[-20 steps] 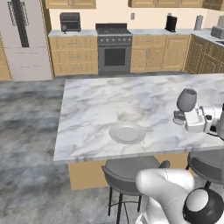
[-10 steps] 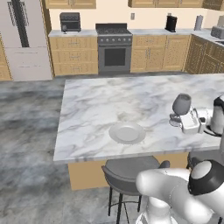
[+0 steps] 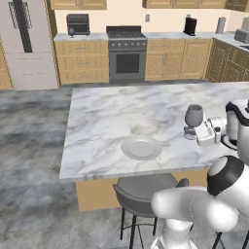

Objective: Retrieve the wine glasses from the counter and place one next to each plate.

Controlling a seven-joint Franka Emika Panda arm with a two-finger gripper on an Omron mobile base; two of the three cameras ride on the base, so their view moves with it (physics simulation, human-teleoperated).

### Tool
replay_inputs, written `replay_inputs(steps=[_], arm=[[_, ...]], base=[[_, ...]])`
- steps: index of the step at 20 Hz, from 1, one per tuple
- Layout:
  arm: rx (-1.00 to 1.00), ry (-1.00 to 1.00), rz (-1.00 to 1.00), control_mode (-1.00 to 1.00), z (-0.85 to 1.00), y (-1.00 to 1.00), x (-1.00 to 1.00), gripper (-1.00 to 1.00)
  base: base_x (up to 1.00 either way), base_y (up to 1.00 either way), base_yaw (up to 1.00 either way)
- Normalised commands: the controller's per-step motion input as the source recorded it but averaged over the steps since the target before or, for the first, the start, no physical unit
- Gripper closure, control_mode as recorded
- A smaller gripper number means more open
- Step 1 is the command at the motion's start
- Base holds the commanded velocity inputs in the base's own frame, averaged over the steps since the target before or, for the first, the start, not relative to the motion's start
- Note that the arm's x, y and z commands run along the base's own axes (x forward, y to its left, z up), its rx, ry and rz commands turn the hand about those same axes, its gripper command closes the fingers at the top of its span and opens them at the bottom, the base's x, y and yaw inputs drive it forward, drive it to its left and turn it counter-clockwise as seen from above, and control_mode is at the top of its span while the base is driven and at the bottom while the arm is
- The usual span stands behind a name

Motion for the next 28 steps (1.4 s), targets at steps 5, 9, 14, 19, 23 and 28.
replay_inputs(steps=[5, 9, 14, 19, 23, 28], arm=[[-0.08, 0.07, 0.0, -1.0, -0.18, 0.02, 0.3, 1.0], [-0.02, 0.01, 0.0, -1.0, -0.19, 0.0, 0.21, 1.0], [0.0, 0.0, 0.0, -1.0, -0.3, 0.0, 0.14, 1.0], [0.0, 0.0, 0.0, -1.0, -0.29, 0.0, 0.11, 1.0], [0.0, 0.0, 0.01, -1.0, -0.21, -0.04, 0.16, 1.0], [0.0, 0.0, 0.02, -1.0, -0.26, 0.0, 0.24, 1.0]], base=[[0.0, 0.0, 0.0], [0.0, 0.0, 0.0], [0.0, 0.0, 0.0], [0.0, 0.0, 0.0], [0.0, 0.0, 0.0], [0.0, 0.0, 0.0]])
